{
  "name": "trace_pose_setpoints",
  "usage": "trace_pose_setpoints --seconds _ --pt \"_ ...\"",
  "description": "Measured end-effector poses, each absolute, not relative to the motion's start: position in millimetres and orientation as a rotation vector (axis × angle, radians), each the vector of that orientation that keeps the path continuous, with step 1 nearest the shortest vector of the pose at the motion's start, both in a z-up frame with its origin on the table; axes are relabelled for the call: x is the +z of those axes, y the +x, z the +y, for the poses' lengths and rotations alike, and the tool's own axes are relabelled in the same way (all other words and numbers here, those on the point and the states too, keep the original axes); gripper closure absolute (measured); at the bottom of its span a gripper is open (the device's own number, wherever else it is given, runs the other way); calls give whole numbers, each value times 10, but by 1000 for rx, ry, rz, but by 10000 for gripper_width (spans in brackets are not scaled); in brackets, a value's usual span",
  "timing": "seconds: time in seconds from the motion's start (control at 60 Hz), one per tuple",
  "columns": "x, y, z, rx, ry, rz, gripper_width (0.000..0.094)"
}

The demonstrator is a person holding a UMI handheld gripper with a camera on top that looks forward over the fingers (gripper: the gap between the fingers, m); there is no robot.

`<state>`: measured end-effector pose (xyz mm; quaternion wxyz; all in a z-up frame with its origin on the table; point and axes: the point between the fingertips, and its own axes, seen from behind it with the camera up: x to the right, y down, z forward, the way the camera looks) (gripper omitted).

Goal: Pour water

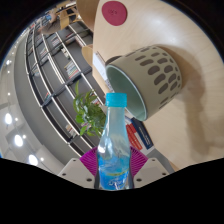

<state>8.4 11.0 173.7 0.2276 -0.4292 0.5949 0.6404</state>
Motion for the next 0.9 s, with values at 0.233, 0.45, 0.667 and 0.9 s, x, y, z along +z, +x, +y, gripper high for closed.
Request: trace_pose_setpoints --seconds 0.233,0.45,0.667,0.9 --pt "1715 127 89 1779 -1181 1700 548" --pt "2241 247 121 1551 -1376 1284 546" --pt "2641 737 129 901 -1663 623 541" --pt "2624 1839 92 264 -1702 316 507"
